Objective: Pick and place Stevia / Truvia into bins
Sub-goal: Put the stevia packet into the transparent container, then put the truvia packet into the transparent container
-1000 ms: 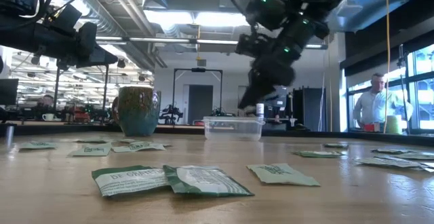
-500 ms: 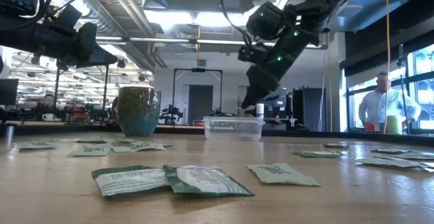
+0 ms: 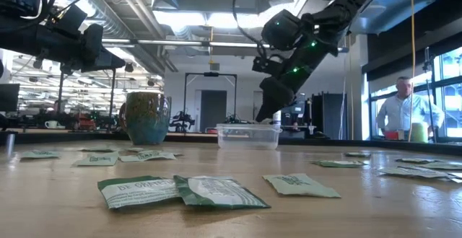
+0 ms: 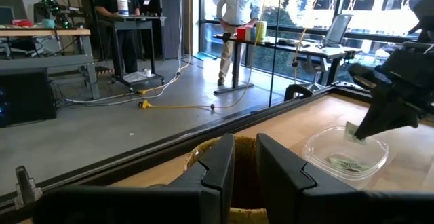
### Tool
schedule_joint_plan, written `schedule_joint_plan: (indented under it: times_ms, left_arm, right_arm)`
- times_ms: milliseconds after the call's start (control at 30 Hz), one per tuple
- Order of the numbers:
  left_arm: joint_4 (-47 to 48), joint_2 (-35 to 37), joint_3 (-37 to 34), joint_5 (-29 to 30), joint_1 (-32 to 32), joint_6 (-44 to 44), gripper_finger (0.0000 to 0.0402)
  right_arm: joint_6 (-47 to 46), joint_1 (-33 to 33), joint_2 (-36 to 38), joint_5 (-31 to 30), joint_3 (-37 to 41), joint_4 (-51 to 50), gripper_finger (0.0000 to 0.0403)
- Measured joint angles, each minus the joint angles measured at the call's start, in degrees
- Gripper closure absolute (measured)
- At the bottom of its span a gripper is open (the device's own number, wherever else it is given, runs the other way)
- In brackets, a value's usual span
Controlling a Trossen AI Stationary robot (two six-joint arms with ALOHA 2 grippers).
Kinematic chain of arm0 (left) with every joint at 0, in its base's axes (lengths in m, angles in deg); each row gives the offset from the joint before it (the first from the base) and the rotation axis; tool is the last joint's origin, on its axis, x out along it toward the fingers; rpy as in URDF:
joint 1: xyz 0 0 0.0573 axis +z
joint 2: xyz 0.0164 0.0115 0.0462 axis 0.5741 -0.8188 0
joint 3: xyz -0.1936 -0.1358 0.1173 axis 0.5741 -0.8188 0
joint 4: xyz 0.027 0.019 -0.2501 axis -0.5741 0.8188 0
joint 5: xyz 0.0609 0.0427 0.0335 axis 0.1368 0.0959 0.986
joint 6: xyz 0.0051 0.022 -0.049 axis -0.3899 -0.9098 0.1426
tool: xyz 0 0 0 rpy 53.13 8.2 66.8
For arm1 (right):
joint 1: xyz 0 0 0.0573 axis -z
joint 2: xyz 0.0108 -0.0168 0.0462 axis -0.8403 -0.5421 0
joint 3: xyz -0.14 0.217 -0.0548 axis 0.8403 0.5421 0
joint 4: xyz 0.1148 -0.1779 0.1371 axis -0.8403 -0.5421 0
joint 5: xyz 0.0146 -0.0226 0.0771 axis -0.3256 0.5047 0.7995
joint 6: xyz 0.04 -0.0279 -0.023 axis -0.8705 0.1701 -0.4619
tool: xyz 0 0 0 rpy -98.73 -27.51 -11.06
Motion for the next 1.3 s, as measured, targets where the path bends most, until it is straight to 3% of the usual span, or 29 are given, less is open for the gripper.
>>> schedule_joint_plan:
  times_ms: [233,833,1067,1300]
  left_arm:
    - [0.0,0.0,0.0,-0.4,0.0,0.0,0.0343]
    - [0.0,0.0,0.0,-0.4,0.0,0.0,0.0343]
    - [0.0,0.0,0.0,-0.4,0.0,0.0,0.0343]
    - [0.0,0.0,0.0,-0.4,0.0,0.0,0.0343]
  right_arm:
    - [-0.1,0.0,-1.2,0.0,0.0,0.6,0.0398]
    - [-0.2,-0.2,1.5,-0.1,-0.1,-0.2,0.0325]
    - [-5.9,-5.0,9.0,1.2,-0.2,-14.6,0.032]
    - [-16.7,-9.4,11.4,1.0,0.5,-33.1,0.032]
